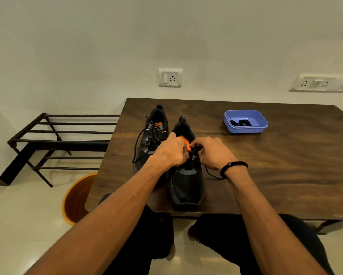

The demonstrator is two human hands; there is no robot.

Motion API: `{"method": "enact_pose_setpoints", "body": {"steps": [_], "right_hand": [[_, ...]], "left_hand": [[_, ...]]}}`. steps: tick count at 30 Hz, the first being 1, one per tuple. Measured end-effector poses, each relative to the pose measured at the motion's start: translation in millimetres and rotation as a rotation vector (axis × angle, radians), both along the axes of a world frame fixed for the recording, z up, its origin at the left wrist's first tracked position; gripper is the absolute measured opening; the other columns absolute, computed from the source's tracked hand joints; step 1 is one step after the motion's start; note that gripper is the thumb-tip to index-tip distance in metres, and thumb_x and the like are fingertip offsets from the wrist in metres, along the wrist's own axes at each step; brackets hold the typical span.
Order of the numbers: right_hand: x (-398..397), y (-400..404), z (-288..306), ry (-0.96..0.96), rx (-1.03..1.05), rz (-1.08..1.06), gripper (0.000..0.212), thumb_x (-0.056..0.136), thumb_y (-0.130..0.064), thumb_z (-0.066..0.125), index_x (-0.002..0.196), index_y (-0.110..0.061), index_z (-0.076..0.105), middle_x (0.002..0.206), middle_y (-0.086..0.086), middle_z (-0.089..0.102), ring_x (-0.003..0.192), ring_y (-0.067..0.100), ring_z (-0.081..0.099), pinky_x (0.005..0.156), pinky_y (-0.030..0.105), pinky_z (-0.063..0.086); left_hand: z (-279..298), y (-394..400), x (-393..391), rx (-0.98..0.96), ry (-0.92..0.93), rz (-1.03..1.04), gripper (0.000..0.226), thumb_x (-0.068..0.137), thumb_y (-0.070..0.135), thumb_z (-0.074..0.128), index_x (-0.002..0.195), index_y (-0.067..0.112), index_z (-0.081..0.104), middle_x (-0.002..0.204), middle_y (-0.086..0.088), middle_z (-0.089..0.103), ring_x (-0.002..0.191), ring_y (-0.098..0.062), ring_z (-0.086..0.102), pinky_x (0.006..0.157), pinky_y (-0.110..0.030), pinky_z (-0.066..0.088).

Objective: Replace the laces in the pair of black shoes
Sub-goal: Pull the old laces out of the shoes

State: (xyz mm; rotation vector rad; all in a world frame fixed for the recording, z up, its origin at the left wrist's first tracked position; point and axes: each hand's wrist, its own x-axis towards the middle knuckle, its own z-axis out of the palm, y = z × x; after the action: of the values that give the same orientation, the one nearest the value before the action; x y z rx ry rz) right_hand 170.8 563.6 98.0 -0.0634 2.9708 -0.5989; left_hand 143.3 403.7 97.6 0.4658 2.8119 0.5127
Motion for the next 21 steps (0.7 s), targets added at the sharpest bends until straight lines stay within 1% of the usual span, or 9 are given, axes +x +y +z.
{"method": "enact_pose_setpoints", "body": {"steps": [3,5,8,10,13,17,19,20,21], "right_hand": [[-1.8,4.2,-2.7,-0.017,0.000,0.017,0.057,0.084,0.007,0.065,0.130,-0.027,0.065,0.131,0.004,0.067,0.121,0.021,0.063,0.099,0.039,0.055],[-2.9,5.5,-3.7,-0.027,-0.002,0.023,0.059,0.084,0.007,0.066,0.130,-0.029,0.064,0.133,0.002,0.066,0.122,0.020,0.062,0.100,0.040,0.055],[-3.8,6.6,-6.6,-0.023,-0.027,0.018,0.055,0.085,0.004,0.068,0.128,-0.030,0.065,0.131,0.003,0.067,0.121,0.021,0.063,0.099,0.040,0.056],[-4.1,7.3,-8.0,-0.022,-0.038,0.012,0.054,0.085,0.004,0.068,0.127,-0.030,0.064,0.129,0.005,0.067,0.119,0.022,0.063,0.097,0.041,0.057],[-4.5,7.7,-10.1,-0.021,-0.037,0.015,0.054,0.086,0.003,0.069,0.127,-0.031,0.064,0.127,0.005,0.068,0.117,0.022,0.064,0.096,0.039,0.057],[-6.0,7.8,-11.6,-0.035,-0.047,0.007,0.059,0.084,0.002,0.069,0.128,-0.036,0.063,0.128,0.003,0.068,0.116,0.019,0.065,0.096,0.038,0.058],[-6.5,7.6,-11.4,-0.047,-0.052,0.005,0.062,0.084,0.006,0.067,0.130,-0.035,0.063,0.130,0.003,0.067,0.118,0.019,0.065,0.097,0.038,0.058],[-6.5,7.7,-11.5,-0.051,-0.054,0.005,0.063,0.084,0.008,0.066,0.131,-0.034,0.063,0.131,0.003,0.067,0.119,0.019,0.065,0.098,0.038,0.057],[-6.4,7.5,-11.3,-0.052,-0.055,0.007,0.063,0.084,0.008,0.065,0.131,-0.033,0.063,0.132,0.004,0.067,0.120,0.019,0.065,0.099,0.037,0.057]], "left_hand": [[-3.2,2.8,0.7,-0.002,-0.029,0.066,0.036,0.099,0.032,0.059,0.125,0.008,0.061,0.129,-0.014,0.041,0.104,-0.035,0.060,0.090,-0.040,0.051],[-3.9,4.4,2.0,0.002,-0.071,0.097,0.040,0.099,0.036,0.056,0.127,0.007,0.058,0.130,-0.015,0.041,0.105,-0.035,0.058,0.091,-0.042,0.050],[-4.5,6.0,3.1,-0.014,-0.057,0.052,0.042,0.096,0.045,0.064,0.125,0.014,0.060,0.133,-0.015,0.036,0.109,-0.035,0.056,0.099,-0.046,0.050],[-5.5,7.3,2.2,-0.028,-0.023,0.036,0.043,0.094,0.049,0.069,0.126,0.022,0.062,0.138,-0.015,0.031,0.123,-0.036,0.047,0.107,-0.050,0.045],[-3.8,8.6,-0.4,-0.050,-0.015,0.046,0.038,0.091,0.049,0.072,0.117,0.022,0.069,0.139,-0.013,0.030,0.129,-0.035,0.037,0.109,-0.052,0.041],[1.6,-2.6,-5.2,0.024,0.014,0.114,0.025,0.095,0.043,0.069,0.101,0.019,0.073,0.137,-0.011,0.034,0.125,-0.032,0.039,0.108,-0.050,0.042],[2.8,-13.3,-7.0,0.051,0.020,0.174,0.033,0.090,0.049,0.061,0.092,0.018,0.072,0.136,-0.014,0.048,0.121,-0.033,0.049,0.105,-0.050,0.047],[3.1,-17.3,-6.9,0.063,0.013,0.202,0.035,0.084,0.052,0.058,0.086,0.019,0.070,0.130,-0.016,0.058,0.113,-0.033,0.056,0.101,-0.050,0.051],[2.8,-20.3,-6.9,0.073,0.026,0.216,0.035,0.080,0.052,0.057,0.087,0.020,0.069,0.124,-0.015,0.063,0.109,-0.032,0.058,0.098,-0.050,0.053]]}}
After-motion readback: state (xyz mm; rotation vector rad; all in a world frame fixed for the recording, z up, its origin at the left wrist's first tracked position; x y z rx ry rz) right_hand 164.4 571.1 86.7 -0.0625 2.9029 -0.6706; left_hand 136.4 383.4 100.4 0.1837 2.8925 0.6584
